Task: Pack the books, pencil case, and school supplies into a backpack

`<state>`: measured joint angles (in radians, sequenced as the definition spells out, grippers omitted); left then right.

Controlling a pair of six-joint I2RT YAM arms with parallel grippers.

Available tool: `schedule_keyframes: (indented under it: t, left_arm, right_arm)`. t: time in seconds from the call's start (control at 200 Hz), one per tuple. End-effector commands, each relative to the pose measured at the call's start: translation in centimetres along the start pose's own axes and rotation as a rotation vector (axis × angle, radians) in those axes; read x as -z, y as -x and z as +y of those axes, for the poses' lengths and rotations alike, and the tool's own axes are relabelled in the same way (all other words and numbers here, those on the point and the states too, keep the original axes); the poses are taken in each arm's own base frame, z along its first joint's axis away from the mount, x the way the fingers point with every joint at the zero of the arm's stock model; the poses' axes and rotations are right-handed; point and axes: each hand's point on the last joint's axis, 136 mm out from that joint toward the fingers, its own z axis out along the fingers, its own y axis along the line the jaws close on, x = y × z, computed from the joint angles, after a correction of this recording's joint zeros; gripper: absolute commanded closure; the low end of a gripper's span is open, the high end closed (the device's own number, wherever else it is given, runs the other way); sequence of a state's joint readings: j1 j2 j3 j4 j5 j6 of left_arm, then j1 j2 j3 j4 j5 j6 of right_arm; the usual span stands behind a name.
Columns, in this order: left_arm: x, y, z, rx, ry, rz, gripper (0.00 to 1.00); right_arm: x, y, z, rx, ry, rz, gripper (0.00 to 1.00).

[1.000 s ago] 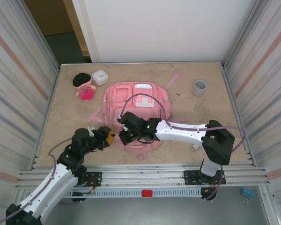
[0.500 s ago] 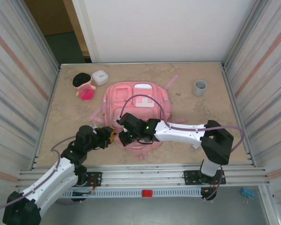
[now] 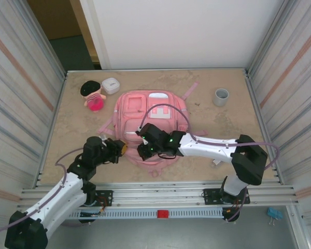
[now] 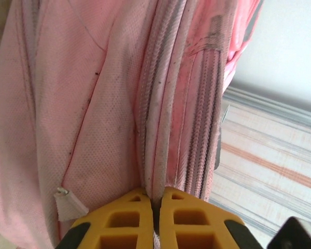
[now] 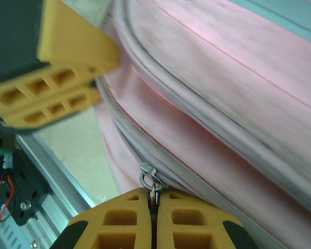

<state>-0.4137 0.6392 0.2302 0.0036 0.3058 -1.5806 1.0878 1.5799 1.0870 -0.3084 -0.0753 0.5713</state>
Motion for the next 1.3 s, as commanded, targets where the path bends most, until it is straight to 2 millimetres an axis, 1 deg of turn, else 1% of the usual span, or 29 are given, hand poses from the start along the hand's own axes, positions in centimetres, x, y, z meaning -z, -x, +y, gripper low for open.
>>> schedule_keyframes:
  t: [0.0,0.22,0.336,0.461,0.521,0.631,0.686,0.727,0.787,0.822,0.862,0.882,0.917,1.007,1.092,1.158,1.268,1.298]
  left_arm:
    - [1.4,2.9,-0.7,-0.035,0.0,-0.141,1.0]
    - [2.8,4.4,-0.2,-0.025,0.017,-0.178,1.0]
    - [3.3,5.0,-0.5,-0.042,0.023,-0.201,1.0]
    - [3.4,5.4,-1.1,-0.062,0.03,-0.213,1.0]
    - [3.4,5.5,-1.1,-0.067,0.037,-0.214,1.0]
    - [3.2,5.7,-1.2,-0.079,0.049,-0.213,1.0]
    - [3.3,5.7,-1.4,-0.1,0.056,-0.217,1.0]
    - [3.5,5.8,-1.6,-0.132,0.065,-0.221,1.0]
    - [4.0,5.8,-2.7,-0.223,0.076,-0.232,1.0]
    - [4.4,5.8,-3.2,-0.293,0.088,-0.236,0.86]
    - [4.8,5.6,-4.4,-0.395,0.086,-0.241,0.67]
    - [5.0,5.5,-4.8,-0.443,0.089,-0.242,0.6]
    - [5.4,5.3,-5.4,-0.518,0.098,-0.246,0.51]
    - [5.9,4.4,-7.1,-0.737,0.107,-0.24,0.34]
    - [5.8,3.1,-8.5,-0.928,0.102,-0.209,0.29]
    - [5.4,1.9,-9.5,-1.071,0.101,-0.18,0.28]
    - [3.2,-2.3,-10.6,-1.408,0.049,-0.058,0.33]
    - [2.5,-3.9,-10.6,-1.515,0.023,-0.016,0.34]
  right_arm:
    - [2.7,-0.3,-2.5,-0.024,-0.051,0.011,1.0]
    - [5.7,-0.2,-6.9,-0.077,-0.117,0.003,1.0]
    - [7.4,-0.4,-9.8,-0.133,-0.162,-0.007,1.0]
    - [8.7,-0.8,-12.3,-0.189,-0.191,-0.007,1.0]
    - [9.1,-0.8,-12.8,-0.203,-0.187,-0.011,1.0]
    - [8.9,-0.5,-13.3,-0.202,-0.176,-0.012,1.0]
    - [8.7,-0.3,-12.9,-0.197,-0.156,-0.013,1.0]
    - [8.6,-0.1,-12.3,-0.187,-0.127,-0.015,1.0]
    - [8.3,0.1,-11.2,-0.165,-0.094,-0.019,1.0]
    - [8.2,0.2,-10.8,-0.155,-0.084,-0.02,1.0]
    - [8.1,0.3,-10.5,-0.148,-0.08,-0.018,1.0]
    - [8.1,0.3,-10.2,-0.143,-0.076,-0.016,1.0]
    - [8.0,0.3,-10.0,-0.137,-0.072,-0.009,1.0]
    - [7.8,0.4,-9.6,-0.125,-0.068,0.001,1.0]
    - [7.8,0.5,-9.4,-0.124,-0.059,-0.002,1.0]
    - [7.9,0.6,-9.3,-0.121,-0.056,-0.006,1.0]
    - [8.2,0.8,-9.1,-0.114,-0.048,-0.016,1.0]
    - [8.3,0.9,-9.1,-0.114,-0.046,-0.018,1.0]
